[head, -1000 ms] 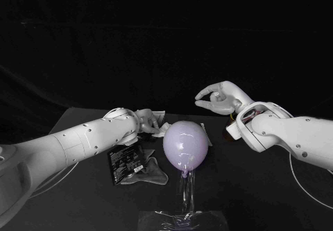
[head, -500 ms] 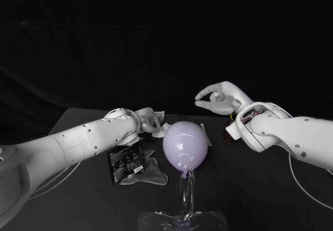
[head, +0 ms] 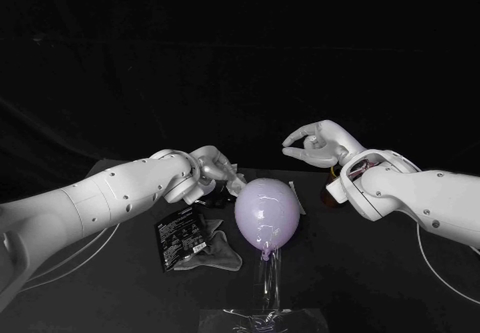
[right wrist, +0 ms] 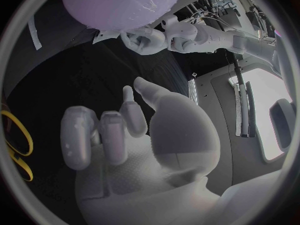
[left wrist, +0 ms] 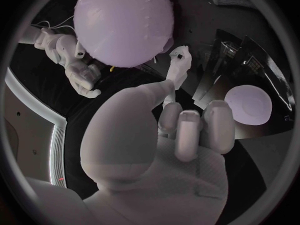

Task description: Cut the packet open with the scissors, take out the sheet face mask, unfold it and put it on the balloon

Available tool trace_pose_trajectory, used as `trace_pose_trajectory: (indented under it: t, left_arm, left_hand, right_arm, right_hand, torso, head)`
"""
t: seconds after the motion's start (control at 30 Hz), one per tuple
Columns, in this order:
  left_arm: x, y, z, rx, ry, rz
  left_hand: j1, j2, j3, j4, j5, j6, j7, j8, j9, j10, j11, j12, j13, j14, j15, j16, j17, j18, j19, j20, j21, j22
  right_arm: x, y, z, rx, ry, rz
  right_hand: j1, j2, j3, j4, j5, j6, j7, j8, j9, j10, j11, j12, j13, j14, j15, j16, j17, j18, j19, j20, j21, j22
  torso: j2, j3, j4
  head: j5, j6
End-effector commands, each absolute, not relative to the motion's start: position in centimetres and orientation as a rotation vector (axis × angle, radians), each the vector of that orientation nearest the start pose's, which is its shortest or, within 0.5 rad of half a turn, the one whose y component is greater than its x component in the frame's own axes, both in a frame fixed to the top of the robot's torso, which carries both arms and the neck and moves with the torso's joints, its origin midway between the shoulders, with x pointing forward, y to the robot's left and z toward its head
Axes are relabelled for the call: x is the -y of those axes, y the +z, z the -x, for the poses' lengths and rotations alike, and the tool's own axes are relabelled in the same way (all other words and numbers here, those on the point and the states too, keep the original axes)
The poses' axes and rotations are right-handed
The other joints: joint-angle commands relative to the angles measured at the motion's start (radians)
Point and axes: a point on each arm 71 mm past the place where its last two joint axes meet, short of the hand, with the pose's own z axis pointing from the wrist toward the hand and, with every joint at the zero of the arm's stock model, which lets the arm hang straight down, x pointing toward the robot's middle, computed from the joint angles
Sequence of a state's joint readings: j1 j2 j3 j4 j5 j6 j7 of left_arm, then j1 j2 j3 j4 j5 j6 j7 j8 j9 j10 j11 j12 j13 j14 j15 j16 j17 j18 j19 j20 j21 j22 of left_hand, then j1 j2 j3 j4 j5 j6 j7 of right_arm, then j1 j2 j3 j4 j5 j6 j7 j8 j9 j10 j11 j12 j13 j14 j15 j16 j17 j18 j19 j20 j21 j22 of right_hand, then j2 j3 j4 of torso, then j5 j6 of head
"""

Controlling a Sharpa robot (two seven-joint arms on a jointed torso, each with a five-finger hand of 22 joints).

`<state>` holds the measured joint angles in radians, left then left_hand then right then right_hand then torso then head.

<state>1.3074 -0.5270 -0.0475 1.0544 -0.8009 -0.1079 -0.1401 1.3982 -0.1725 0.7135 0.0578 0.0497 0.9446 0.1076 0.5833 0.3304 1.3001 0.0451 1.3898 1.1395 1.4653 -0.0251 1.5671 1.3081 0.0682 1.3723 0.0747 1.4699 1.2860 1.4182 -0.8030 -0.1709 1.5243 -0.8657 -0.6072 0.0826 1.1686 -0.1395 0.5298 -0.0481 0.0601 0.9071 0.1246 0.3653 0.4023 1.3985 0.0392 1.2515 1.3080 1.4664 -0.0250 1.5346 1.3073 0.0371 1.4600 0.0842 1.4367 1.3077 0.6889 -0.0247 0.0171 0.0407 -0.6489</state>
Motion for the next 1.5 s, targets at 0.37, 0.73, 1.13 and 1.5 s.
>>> trace_pose_trajectory:
  t: [0.37,0.73,1.13,1.5]
  left_arm:
    - [-16.9,-12.8,-58.7,-1.89,-0.968,0.617]
    - [-16.6,-10.0,-59.1,-1.84,-1.032,0.594]
    - [-16.3,-6.7,-58.4,-1.811,-1.177,0.48]
    - [-16.1,-4.8,-57.1,-1.788,-1.356,0.254]
  left_hand:
    - [-0.022,0.003,0.012,-0.006,0.003,-0.003,-0.005,0.007,0.083,0.025,-0.019,0.003,0.001,0.104,-0.006,0.003,0.259,-0.007,-0.001,-0.004,0.001,0.001]
    - [-0.026,0.004,0.018,-0.011,0.003,-0.005,-0.005,0.009,0.086,0.022,-0.019,0.001,-0.002,0.105,-0.007,0.003,0.26,-0.007,-0.001,-0.004,0.001,0.001]
    - [-0.028,0.004,0.021,-0.014,0.002,-0.007,-0.005,0.009,0.087,0.02,-0.019,-0.001,-0.005,0.104,-0.006,0.003,0.258,-0.007,-0.003,-0.004,0.0,0.0]
    - [-0.034,0.008,0.025,-0.018,0.002,-0.013,-0.005,0.011,0.091,0.018,-0.018,-0.001,-0.003,0.103,-0.005,0.003,0.254,-0.005,-0.011,-0.003,-0.004,-0.011]
  right_arm:
    - [19.1,-11.2,-51.3,-1.4,0.937,-0.242]
    - [18.5,-11.4,-51.7,-1.396,0.928,-0.211]
    - [18.2,-12.1,-52.5,-1.427,0.953,-0.318]
    - [18.5,-13.0,-53.9,-1.521,1.108,-0.523]
  right_hand:
    - [0.019,0.006,-0.003,0.0,0.004,0.01,0.003,-0.007,-0.003,0.002,0.005,0.006,0.024,0.091,0.003,0.005,0.223,-0.007,0.044,0.001,0.005,0.223]
    - [0.025,0.006,-0.003,-0.001,0.004,0.012,0.003,-0.01,-0.004,-0.001,0.005,0.001,0.02,0.09,0.003,0.001,0.218,-0.005,0.041,0.001,0.0,0.221]
    - [0.026,0.003,-0.016,0.017,0.002,-0.003,0.015,-0.042,-0.017,-0.079,0.015,-0.12,-0.066,0.066,0.012,-0.047,0.16,0.018,-0.017,0.008,-0.107,0.188]
    - [0.048,-0.037,0.025,0.092,-0.009,-0.03,0.06,-0.134,-0.038,-0.349,0.067,-0.994,-0.808,-0.122,0.052,-0.457,-0.254,0.105,-0.243,0.044,-0.629,-0.032]
  torso:
    - [-0.007,0.0065,-0.0024]
    - [-0.006,0.0069,-0.0024]
    - [-0.006,0.0061,-0.0011]
    - [-0.004,0.0047,-0.001]
  head:
    - [-0.001,0.03]
    - [-0.01,0.047]
    - [-0.021,0.061]
    - [-0.033,0.072]
